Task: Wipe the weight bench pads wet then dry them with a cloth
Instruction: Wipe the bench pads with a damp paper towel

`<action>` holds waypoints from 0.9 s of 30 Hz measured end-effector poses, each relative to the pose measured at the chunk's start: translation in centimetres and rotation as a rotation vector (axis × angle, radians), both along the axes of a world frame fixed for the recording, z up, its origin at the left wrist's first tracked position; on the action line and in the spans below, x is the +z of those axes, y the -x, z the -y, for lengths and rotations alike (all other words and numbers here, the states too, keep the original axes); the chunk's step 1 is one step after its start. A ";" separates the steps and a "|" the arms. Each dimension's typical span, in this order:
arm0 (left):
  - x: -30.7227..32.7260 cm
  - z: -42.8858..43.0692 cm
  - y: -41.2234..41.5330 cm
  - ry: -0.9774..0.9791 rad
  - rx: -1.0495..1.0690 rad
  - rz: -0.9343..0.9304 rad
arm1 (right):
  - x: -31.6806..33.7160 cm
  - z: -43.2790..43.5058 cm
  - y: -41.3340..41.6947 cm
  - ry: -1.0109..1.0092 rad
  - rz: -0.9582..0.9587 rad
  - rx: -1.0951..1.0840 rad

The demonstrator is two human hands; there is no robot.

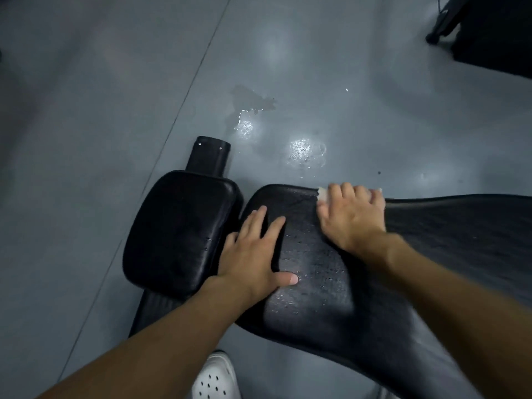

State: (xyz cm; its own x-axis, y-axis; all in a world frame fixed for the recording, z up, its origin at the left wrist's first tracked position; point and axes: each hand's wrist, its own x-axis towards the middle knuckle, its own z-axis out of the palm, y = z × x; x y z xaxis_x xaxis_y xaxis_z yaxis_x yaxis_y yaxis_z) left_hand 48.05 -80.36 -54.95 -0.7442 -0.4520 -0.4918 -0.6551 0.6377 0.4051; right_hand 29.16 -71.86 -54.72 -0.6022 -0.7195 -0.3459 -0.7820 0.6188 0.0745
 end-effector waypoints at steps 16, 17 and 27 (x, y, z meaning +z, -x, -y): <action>-1.8 0.4 -1.9 0.027 0.106 -0.104 | -1.9 2.8 -2.3 0.102 -0.008 0.123; -1.9 0.3 -1.9 0.032 0.098 -0.100 | -1.9 2.3 -2.0 0.107 -0.028 0.101; -2.4 2.7 -3.5 -0.002 0.029 -0.305 | -3.5 6.6 -4.5 0.094 -0.105 0.048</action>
State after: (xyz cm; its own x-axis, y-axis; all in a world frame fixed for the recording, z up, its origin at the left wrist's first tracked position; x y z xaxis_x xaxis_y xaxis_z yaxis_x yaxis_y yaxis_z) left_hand 51.55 -83.10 -57.37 -0.8446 -0.4742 -0.2485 -0.5207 0.6199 0.5871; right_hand 33.61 -78.49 -58.24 -0.5956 -0.7747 -0.2123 -0.8019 0.5888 0.1013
